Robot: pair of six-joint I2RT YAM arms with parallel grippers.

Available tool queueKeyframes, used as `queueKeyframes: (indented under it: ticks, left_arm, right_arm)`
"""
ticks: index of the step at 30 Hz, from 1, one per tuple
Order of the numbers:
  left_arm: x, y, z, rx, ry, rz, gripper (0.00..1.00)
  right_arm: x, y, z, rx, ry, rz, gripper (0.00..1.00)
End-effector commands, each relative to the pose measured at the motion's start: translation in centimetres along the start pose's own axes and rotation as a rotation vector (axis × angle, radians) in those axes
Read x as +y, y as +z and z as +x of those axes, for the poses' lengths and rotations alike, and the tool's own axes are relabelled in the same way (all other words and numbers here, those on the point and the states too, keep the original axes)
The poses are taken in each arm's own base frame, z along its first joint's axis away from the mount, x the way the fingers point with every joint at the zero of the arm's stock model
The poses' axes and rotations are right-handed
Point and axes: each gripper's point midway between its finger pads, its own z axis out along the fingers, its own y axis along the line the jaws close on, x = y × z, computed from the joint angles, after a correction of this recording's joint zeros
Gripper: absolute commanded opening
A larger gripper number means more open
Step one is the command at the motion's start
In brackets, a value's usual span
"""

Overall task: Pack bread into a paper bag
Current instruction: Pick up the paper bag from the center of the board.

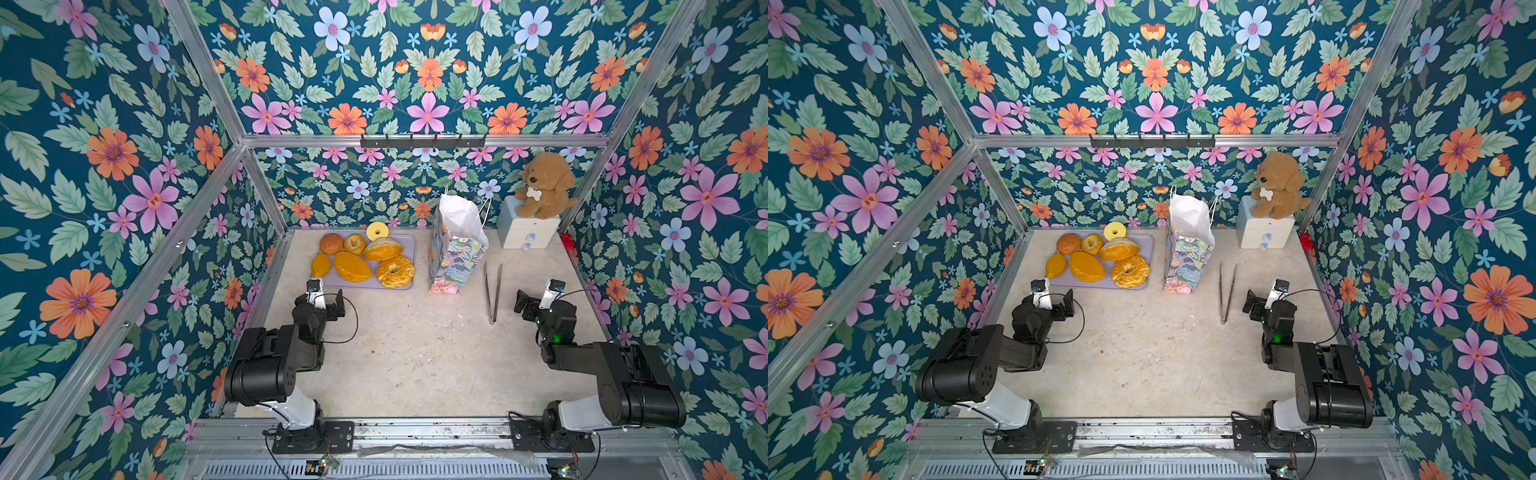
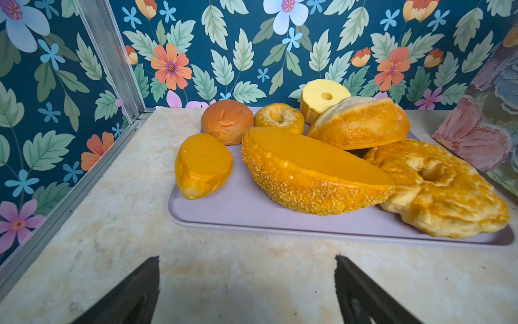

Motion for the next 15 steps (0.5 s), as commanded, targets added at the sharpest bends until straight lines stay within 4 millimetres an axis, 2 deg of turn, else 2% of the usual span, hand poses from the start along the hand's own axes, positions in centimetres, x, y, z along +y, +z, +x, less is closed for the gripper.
queueKeyframes:
  ticks: [1,15]
  left_arm:
    - [0.03,0.08,-0.77,-0.027,0.008,-0.004,0.99]
    - [0.36,0.13,-0.74,-0.024,0.001,-0.021,0.99]
  right_arm:
    - [0.81,-0.05,-0.51,-0.021,-0.037,-0.035,1.0]
    - [0.9,-0.05,-0.52,-0.025,-0.044,-0.028,1.0]
